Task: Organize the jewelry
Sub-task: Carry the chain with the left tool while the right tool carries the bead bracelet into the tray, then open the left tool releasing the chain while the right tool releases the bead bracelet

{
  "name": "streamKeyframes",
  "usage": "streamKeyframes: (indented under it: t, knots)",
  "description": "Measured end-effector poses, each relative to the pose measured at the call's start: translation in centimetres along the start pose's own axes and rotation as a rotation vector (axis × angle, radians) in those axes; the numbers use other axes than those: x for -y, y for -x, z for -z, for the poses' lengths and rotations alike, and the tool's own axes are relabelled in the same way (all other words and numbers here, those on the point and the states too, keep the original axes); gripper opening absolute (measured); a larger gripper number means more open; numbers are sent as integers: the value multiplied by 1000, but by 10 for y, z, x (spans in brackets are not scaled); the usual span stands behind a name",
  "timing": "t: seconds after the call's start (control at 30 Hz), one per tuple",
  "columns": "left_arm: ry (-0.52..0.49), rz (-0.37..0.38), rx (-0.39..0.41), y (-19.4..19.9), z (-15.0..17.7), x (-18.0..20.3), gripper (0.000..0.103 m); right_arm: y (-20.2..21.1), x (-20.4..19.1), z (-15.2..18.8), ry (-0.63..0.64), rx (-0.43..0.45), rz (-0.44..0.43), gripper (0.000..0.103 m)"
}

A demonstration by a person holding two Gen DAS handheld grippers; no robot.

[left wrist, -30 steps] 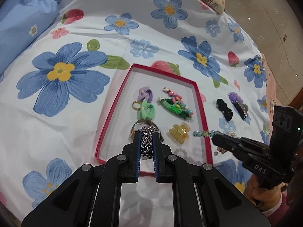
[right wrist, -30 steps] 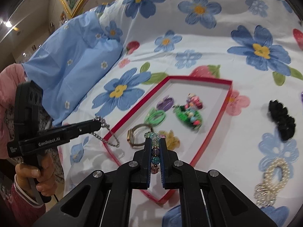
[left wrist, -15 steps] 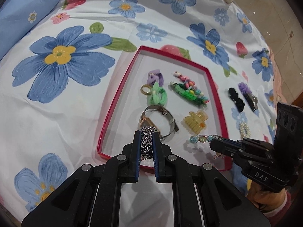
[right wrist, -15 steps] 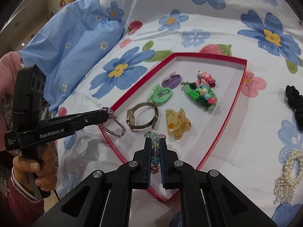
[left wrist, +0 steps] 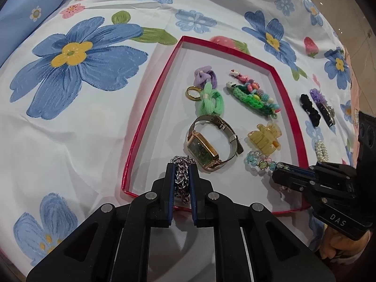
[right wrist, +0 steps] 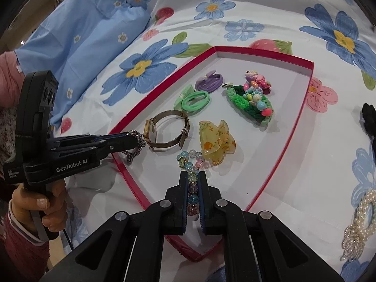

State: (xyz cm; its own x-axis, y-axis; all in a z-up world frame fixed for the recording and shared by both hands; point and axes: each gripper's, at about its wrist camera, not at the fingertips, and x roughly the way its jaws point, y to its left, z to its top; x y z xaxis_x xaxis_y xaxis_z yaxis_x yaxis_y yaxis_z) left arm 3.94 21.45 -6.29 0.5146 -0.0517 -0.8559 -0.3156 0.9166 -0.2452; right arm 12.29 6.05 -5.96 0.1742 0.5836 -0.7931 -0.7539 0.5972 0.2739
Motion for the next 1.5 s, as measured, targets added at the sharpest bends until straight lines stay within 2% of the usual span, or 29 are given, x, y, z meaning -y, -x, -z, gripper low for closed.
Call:
streamKeyframes:
  t: [0.3,1.0,1.1,1.23,1.33,1.4,1.5]
  knots:
    - [-3,-18,-15,-5,-1,2,10,-5,-3,-2,34,-39,10,8]
    - [-5,-33,-21,-7,-1,3,12,-2,0,-1,13,-32,-18,10]
    - [-7,-39,-17,-6,-1,3,20,-1,-1,-1,6,-28,-27,15]
    - [-7,-47,-13,-4,-1,4,21,2,-2,-1,11,-17,-26,26]
    - [2,-45,-8,-1,-1,3,24,4,-2,-1,6,-11,-22,26]
    - [11,-39,0,3,0,2,34,7,0,0,-1,-5,-22,28]
    - [24,-33,18,10,1,2,43,13,2,0,-14,9,-28,29]
